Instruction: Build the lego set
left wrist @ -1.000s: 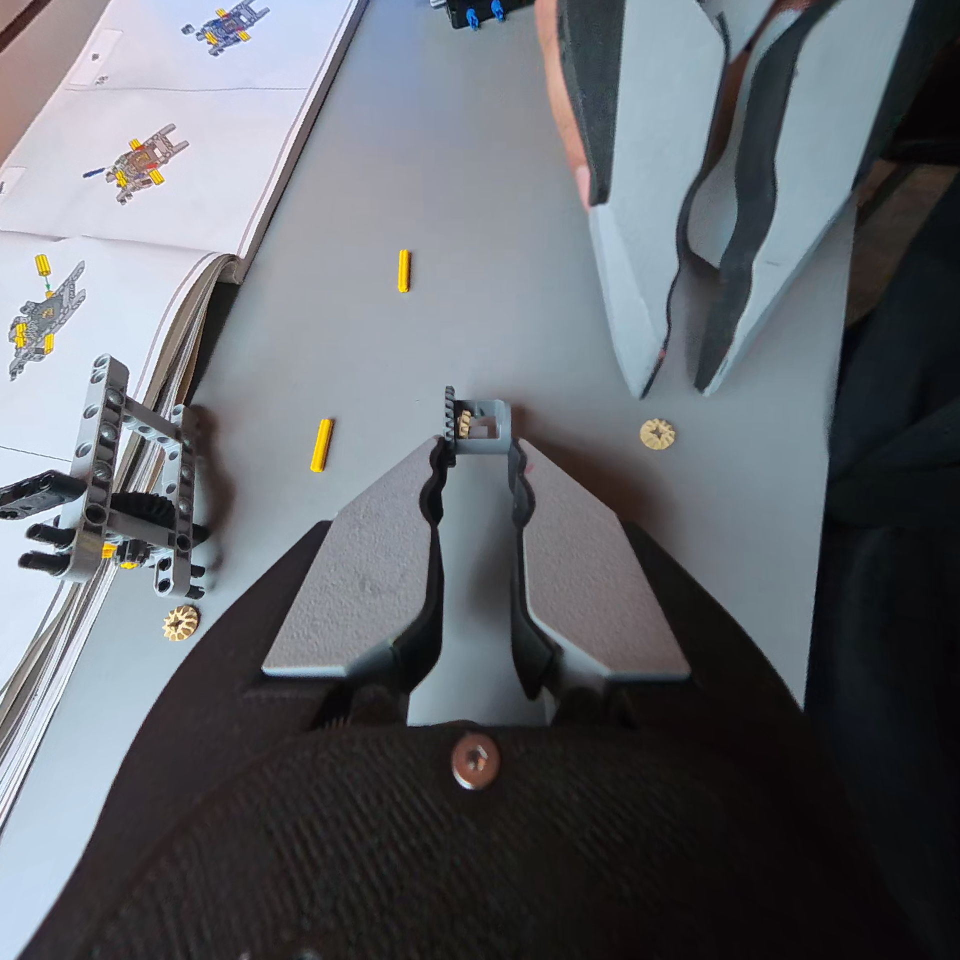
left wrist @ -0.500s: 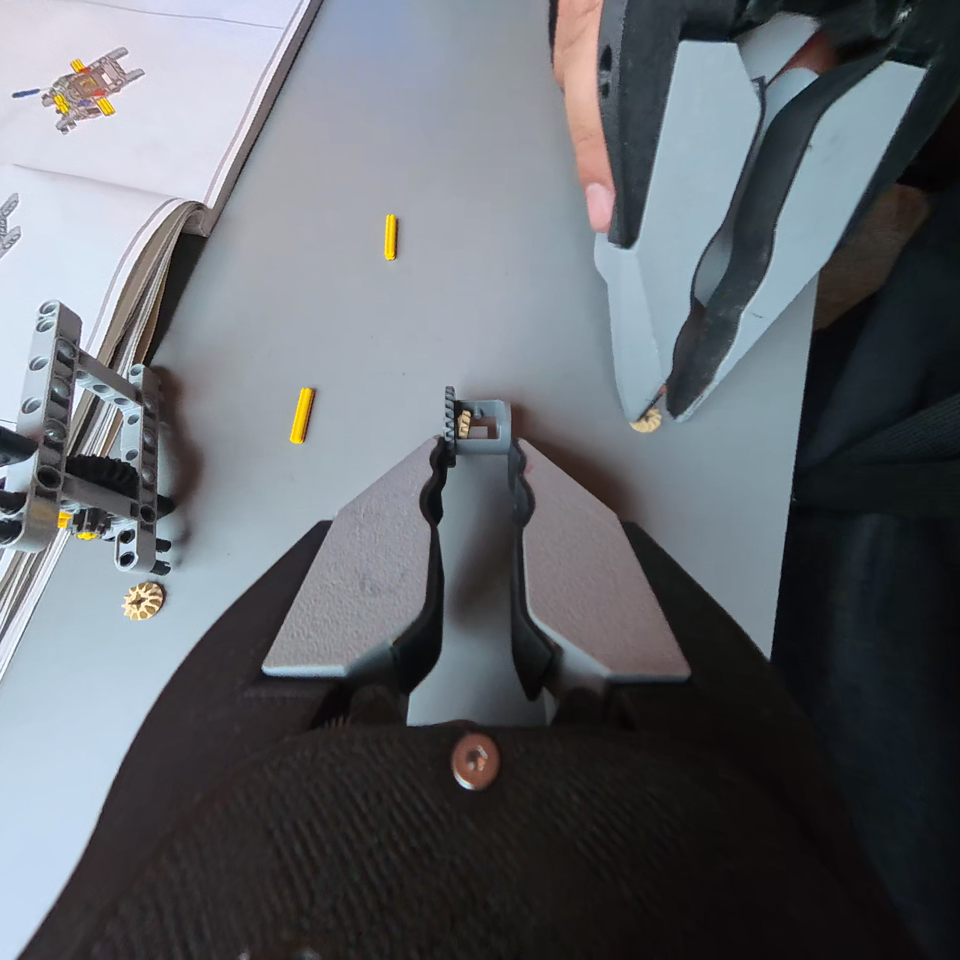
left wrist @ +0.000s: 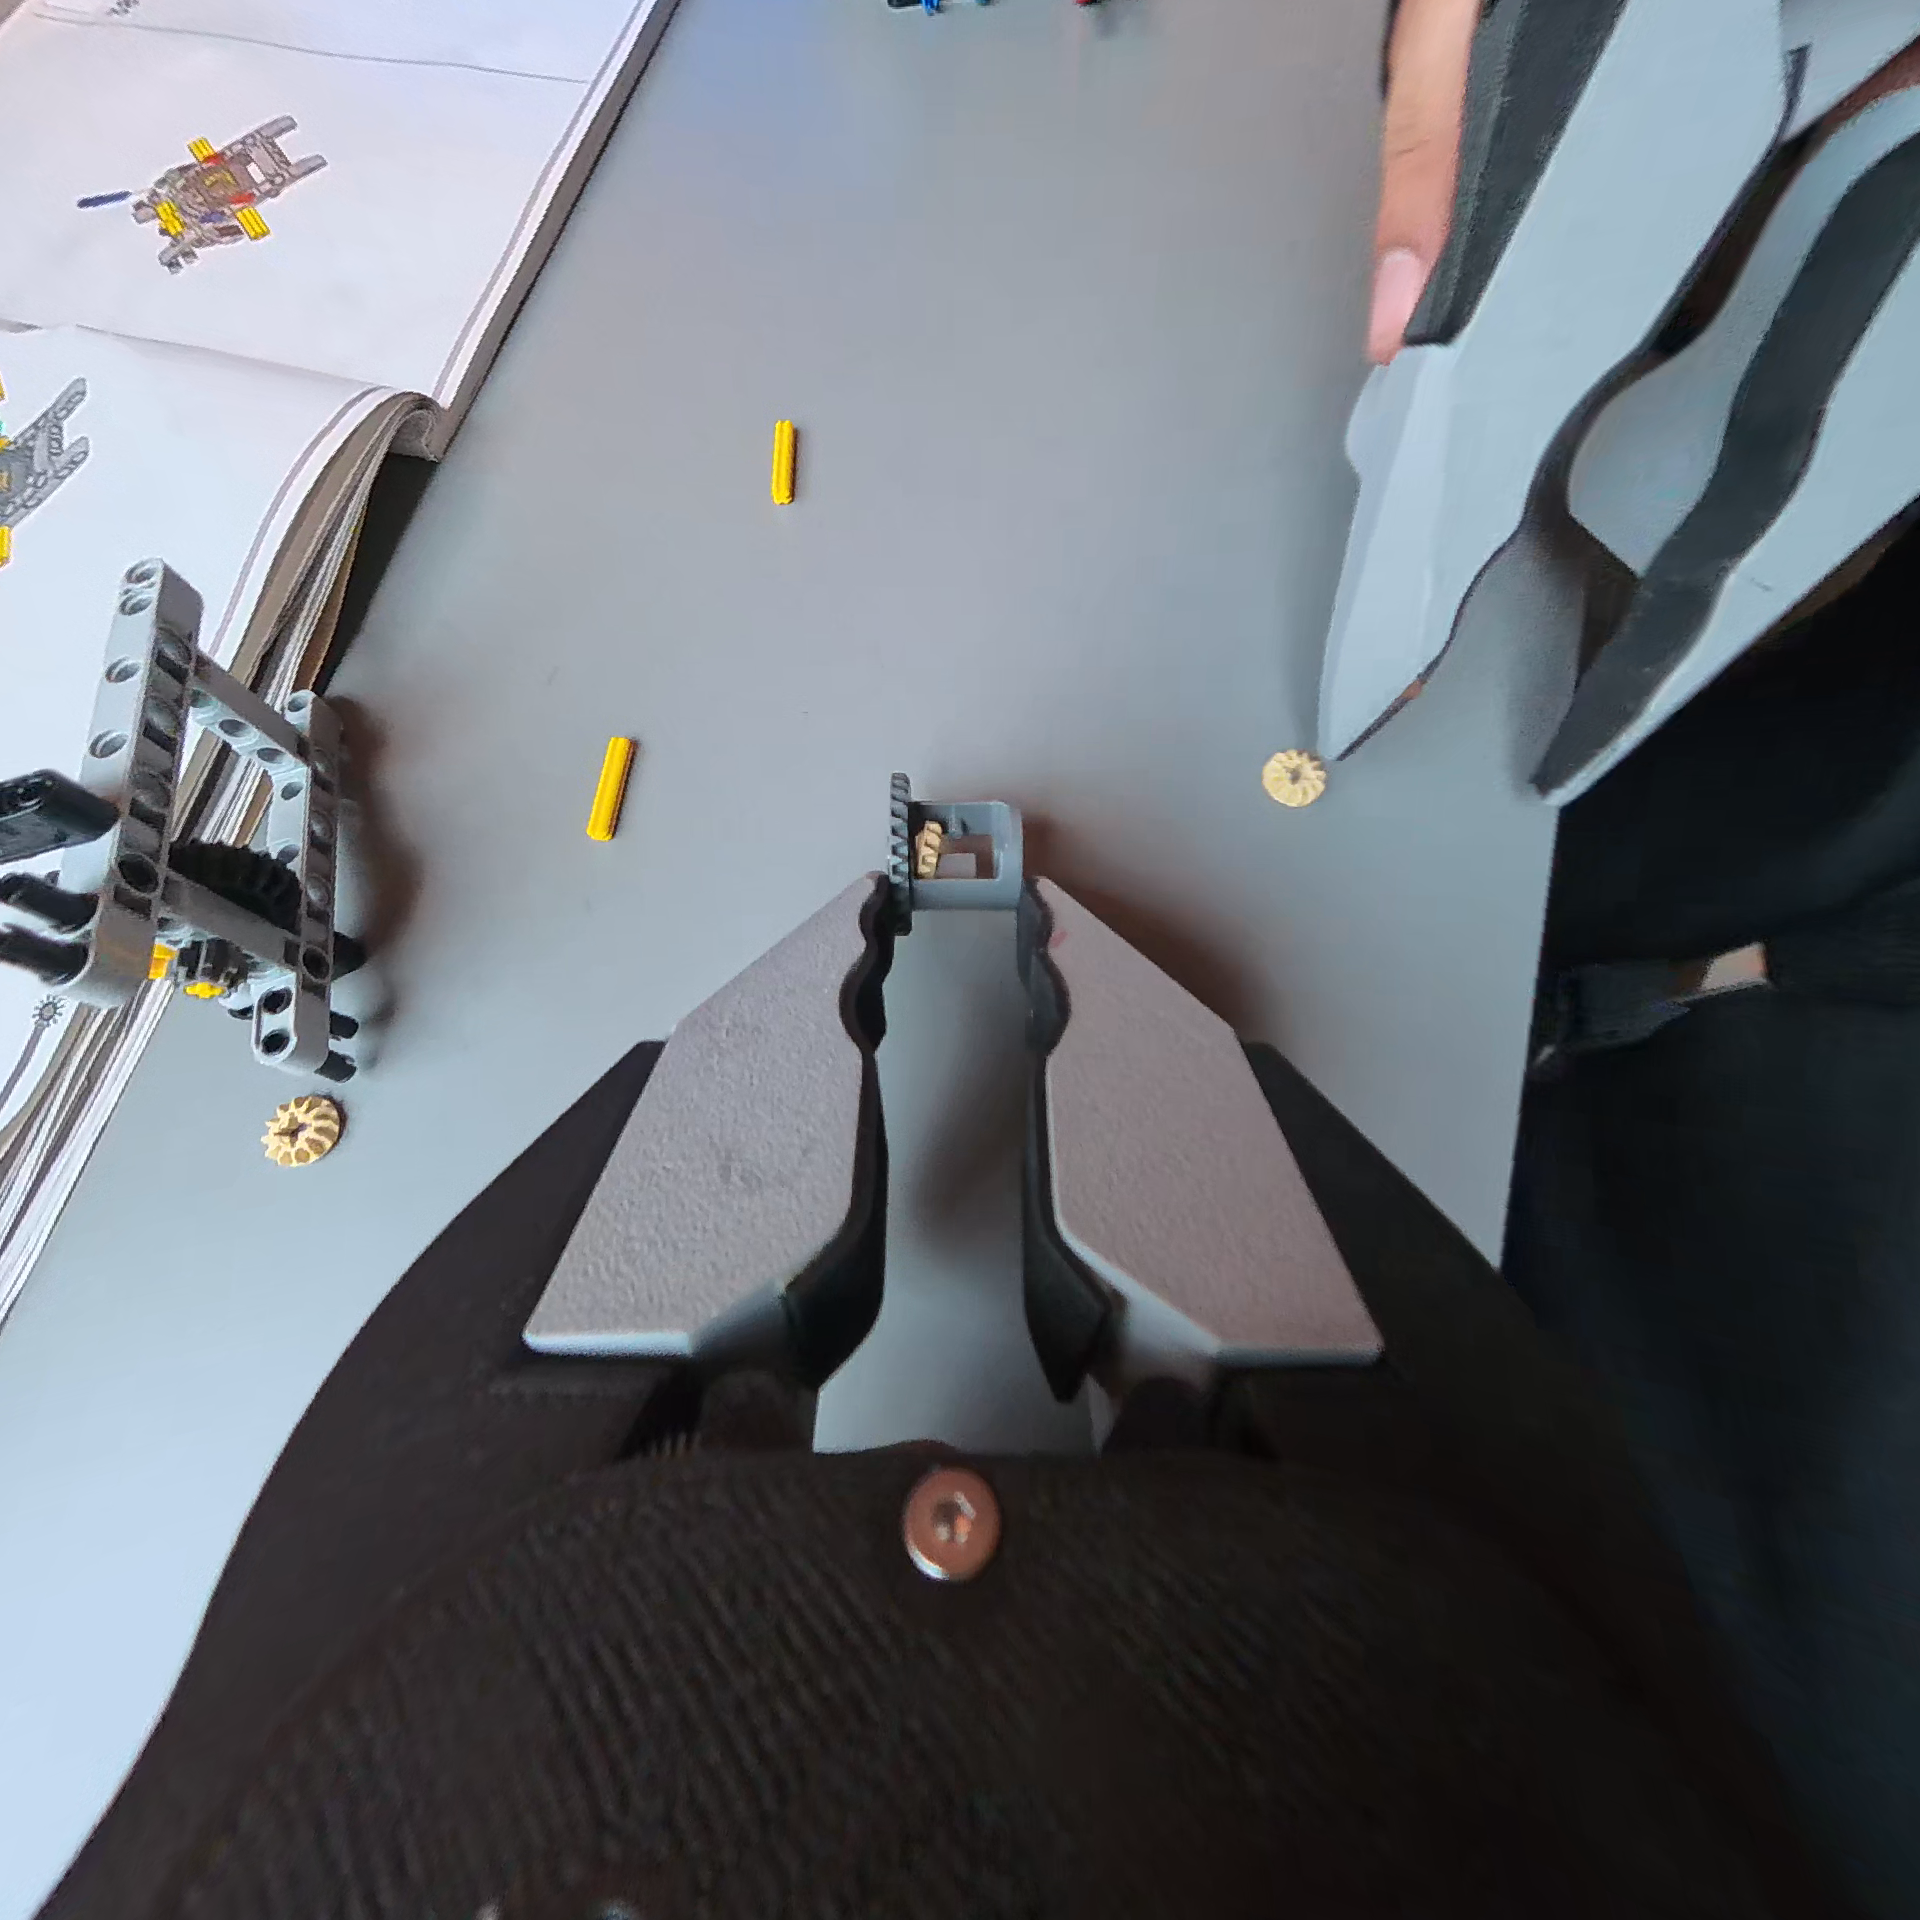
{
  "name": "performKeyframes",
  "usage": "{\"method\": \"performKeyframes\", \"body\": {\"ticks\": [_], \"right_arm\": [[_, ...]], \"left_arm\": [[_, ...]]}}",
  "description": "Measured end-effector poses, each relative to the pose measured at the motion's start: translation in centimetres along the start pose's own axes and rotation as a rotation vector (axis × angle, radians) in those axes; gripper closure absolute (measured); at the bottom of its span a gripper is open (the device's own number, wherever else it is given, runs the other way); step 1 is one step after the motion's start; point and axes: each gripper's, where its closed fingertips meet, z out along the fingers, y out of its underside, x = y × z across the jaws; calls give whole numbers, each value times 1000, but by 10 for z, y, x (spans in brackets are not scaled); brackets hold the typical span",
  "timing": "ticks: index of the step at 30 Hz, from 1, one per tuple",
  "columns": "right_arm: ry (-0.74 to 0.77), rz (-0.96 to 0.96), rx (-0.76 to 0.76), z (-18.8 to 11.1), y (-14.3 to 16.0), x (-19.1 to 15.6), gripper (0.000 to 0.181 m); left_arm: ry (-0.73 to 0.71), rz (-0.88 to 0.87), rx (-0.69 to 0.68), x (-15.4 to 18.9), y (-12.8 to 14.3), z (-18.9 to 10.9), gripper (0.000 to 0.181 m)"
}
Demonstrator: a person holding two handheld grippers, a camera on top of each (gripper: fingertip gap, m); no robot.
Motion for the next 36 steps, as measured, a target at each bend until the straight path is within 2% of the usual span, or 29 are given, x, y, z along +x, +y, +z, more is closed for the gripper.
{"method": "performKeyframes", "body": {"ticks": [6, 8, 12, 13, 25, 36], "right_arm": [[163, 33, -66, 3, 2, -4, 109], [158, 42, -114, 9, 6, -10, 107], [269, -4, -164, 10, 8, -1, 120], [282, -15, -168, 9, 7, 1, 116], [254, -29, -209, 16, 13, -4, 123], [260, -91, -204, 15, 13, -8, 129]], "left_arm": [[2, 10, 1, -1, 3, -5, 161], [4, 9, 9, -1, 3, -7, 161], [9, 13, 22, 0, 5, -12, 161], [13, 16, 26, 1, 4, -13, 161], [105, 21, 25, 20, 1, -11, 161], [296, -197, 34, 34, -12, -12, 161]]}}
